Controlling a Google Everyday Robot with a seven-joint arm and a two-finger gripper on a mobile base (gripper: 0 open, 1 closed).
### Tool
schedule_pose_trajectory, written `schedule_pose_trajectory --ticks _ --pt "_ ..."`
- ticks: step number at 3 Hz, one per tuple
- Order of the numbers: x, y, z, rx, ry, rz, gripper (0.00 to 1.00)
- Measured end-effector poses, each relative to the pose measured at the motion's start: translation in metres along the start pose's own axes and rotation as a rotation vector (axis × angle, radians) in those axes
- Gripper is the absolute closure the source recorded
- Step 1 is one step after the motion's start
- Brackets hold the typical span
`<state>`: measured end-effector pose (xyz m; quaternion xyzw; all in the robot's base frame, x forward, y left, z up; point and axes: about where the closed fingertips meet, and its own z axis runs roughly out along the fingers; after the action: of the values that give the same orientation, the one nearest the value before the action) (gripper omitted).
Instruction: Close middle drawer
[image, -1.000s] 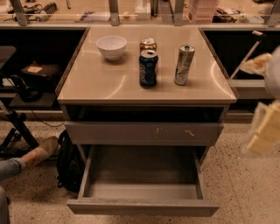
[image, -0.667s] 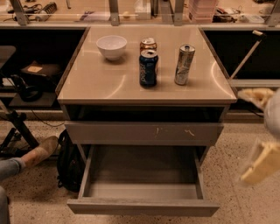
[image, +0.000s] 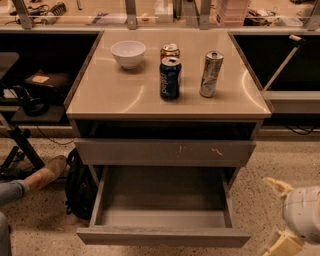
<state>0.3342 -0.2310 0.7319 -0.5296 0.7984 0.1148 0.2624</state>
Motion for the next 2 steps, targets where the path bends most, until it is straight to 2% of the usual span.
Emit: schedule_pose_trajectory --ticks 1,2 --pt "0.0126 0.0070 0.0167 -0.027 -0.001 0.024 0.00" --pt "0.0126 0.0070 0.0167 -0.027 -0.001 0.023 0.00"
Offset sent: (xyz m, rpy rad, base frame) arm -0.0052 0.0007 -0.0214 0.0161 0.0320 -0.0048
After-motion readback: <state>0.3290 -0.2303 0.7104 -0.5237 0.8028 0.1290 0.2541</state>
